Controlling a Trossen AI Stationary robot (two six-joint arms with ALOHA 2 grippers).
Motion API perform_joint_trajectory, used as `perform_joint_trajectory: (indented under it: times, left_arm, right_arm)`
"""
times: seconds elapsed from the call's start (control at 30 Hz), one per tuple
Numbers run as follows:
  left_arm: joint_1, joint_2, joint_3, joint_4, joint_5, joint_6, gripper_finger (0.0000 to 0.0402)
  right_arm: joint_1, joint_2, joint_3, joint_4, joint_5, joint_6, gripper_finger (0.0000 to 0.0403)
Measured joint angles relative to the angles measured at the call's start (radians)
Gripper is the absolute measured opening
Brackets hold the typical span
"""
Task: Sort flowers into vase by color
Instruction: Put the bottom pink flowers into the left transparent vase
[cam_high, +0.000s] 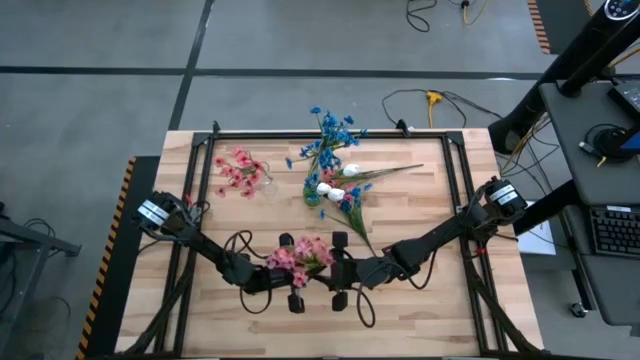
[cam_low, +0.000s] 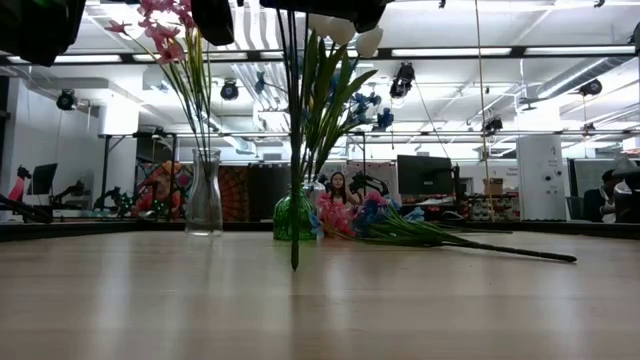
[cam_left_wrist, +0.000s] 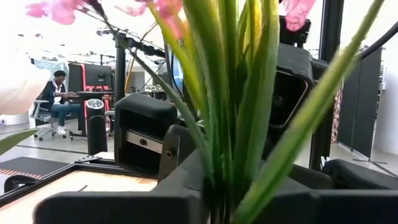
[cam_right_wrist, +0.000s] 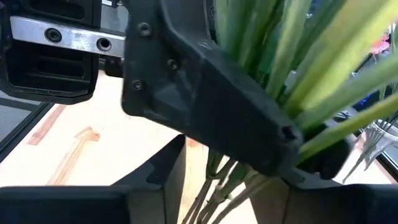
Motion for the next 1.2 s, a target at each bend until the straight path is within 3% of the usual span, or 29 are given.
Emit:
perform_joint_trajectory:
  times: [0.13, 0.3, 0.7, 0.83, 1.0, 1.2]
  left_arm:
    - [-0.006, -0.005, 0.0, -0.001, -0.025, 0.001, 0.0007]
    - [-0.05, -0.042, 0.0, 0.002, -0.182, 0.087, 0.0007]
    - [-0.204, -0.243, 0.0, 0.004, -0.495, 0.385, 0.0002]
    - [-0.218, -0.326, 0.0, 0.0, -0.636, 0.575, 0.0002]
    - [-0.188, -0.433, -0.002, 0.002, -0.588, 0.775, 0.0002]
    - [-0.112, -0.552, -0.079, 0.0, -0.401, 0.872, 0.0001]
  right_arm:
    - [0.002, -0.007, -0.001, -0.037, 0.0, 0.019, 0.0158]
    - [0.002, -0.035, -0.001, -0.111, 0.001, 0.07, 0.0171]
    - [0.002, -0.117, -0.002, -0.315, 0.0, 0.146, 0.0189]
    - [0.002, -0.132, -0.002, -0.345, 0.0, 0.153, 0.0189]
    - [0.002, -0.133, -0.001, -0.342, 0.0, 0.145, 0.0189]
    - [0.0, -0.133, -0.002, -0.342, 0.001, 0.143, 0.0189]
